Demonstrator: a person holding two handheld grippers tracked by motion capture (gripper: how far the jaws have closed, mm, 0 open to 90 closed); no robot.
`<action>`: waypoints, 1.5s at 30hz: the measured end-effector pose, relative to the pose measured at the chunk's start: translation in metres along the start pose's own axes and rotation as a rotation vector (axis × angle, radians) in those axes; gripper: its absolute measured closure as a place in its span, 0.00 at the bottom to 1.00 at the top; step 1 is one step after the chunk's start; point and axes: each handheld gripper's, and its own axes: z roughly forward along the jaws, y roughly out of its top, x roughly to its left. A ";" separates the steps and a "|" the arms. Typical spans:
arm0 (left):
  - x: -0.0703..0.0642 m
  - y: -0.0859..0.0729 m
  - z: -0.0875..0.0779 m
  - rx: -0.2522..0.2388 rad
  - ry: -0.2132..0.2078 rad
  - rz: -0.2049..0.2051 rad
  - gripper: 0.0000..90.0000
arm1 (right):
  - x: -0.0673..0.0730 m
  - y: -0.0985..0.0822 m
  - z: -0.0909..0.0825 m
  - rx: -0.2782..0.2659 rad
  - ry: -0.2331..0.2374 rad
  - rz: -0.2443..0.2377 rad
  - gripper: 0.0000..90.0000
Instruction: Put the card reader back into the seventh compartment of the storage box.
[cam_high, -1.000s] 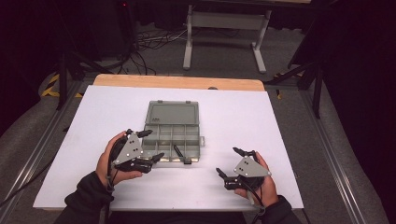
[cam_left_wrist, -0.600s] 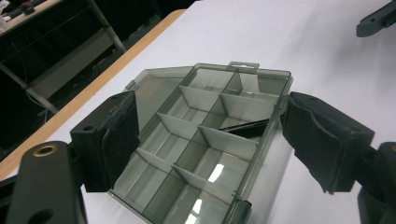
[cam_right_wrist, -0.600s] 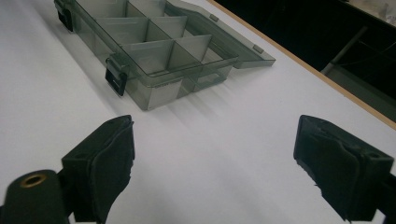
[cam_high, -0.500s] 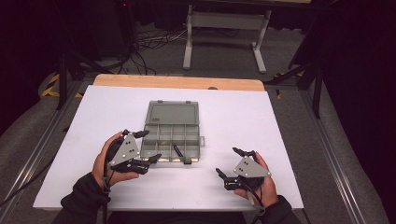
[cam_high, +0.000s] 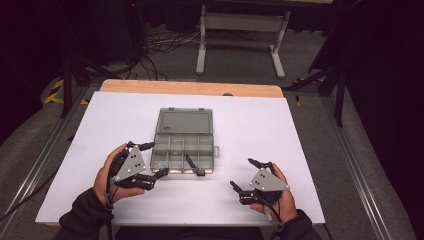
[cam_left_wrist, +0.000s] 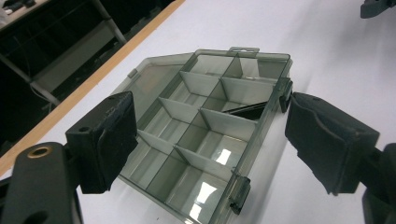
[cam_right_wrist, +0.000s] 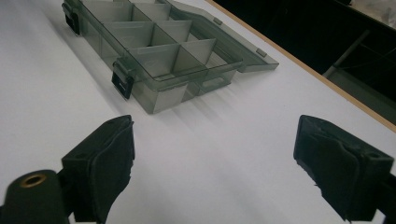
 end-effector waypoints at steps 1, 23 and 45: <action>-0.001 -0.001 -0.001 0.005 0.010 0.006 0.20 | 0.000 0.000 0.000 0.000 0.001 0.000 0.15; -0.004 -0.024 -0.018 -0.013 0.052 -0.008 0.18 | 0.002 0.001 0.000 0.000 0.007 -0.006 0.15; -0.004 -0.048 -0.034 0.000 0.063 -0.039 0.11 | 0.004 0.001 0.001 0.002 0.014 -0.008 0.15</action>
